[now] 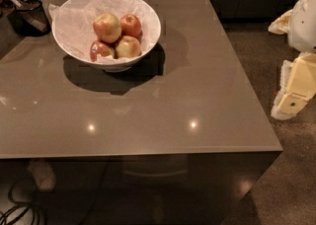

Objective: Pick apple from white bowl

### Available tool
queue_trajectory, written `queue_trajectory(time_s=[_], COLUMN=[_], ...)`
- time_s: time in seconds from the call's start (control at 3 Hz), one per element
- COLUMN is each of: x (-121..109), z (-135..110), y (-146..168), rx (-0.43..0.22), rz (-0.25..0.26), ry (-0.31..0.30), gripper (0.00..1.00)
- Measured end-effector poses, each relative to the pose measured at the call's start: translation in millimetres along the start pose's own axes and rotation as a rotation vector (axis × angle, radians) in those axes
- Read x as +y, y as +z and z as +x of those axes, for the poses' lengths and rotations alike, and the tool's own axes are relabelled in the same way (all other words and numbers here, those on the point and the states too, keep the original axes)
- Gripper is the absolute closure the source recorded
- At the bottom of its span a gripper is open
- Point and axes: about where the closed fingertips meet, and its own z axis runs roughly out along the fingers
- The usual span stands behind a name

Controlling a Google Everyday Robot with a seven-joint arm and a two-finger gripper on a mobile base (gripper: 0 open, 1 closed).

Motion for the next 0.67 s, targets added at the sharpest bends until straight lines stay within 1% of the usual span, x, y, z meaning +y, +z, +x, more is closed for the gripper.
queue_trajectory(time_s=[0.33,0.67], x=[0,-9], z=[0,-10], y=[0,-3], rx=[0.000,-0.003], rz=[0.000,0.015], ry=[0.000,0.011], gripper=[0.00,0.00])
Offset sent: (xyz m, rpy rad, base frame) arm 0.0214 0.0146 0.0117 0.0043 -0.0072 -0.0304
